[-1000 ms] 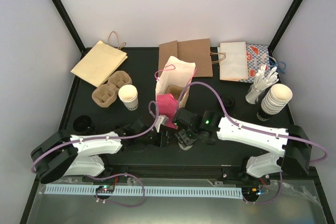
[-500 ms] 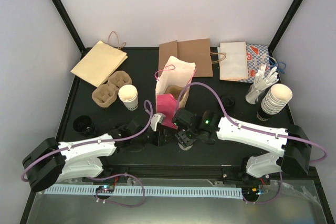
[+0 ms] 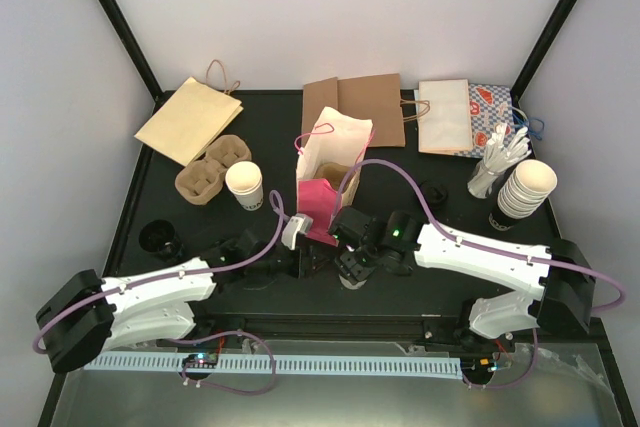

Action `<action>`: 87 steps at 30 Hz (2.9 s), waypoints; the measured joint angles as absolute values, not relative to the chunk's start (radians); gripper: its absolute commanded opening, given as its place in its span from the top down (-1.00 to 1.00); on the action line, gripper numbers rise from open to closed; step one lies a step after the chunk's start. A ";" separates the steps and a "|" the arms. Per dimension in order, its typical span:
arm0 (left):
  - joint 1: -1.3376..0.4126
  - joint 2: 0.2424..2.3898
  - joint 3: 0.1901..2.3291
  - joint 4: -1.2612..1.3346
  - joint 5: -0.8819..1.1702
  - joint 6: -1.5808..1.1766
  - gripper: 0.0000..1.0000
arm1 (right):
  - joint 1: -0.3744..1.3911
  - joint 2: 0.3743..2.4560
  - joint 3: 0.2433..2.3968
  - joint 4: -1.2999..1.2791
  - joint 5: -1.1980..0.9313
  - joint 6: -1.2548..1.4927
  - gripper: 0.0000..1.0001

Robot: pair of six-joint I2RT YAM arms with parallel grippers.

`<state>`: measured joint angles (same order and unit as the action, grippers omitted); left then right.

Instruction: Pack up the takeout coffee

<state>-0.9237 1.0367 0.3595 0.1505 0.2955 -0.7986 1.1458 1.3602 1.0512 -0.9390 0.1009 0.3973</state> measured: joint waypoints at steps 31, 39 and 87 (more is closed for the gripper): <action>-0.907 1.113 0.348 0.261 0.384 -0.873 0.17 | 1.156 1.361 1.024 -0.907 0.089 0.391 -0.23; -0.902 1.141 0.351 0.270 0.388 -0.888 0.24 | 1.156 1.361 1.023 -0.907 0.089 0.391 -0.24; -0.904 1.183 0.409 0.213 0.345 -0.880 0.15 | 1.213 1.382 1.042 -0.920 0.161 0.479 -0.25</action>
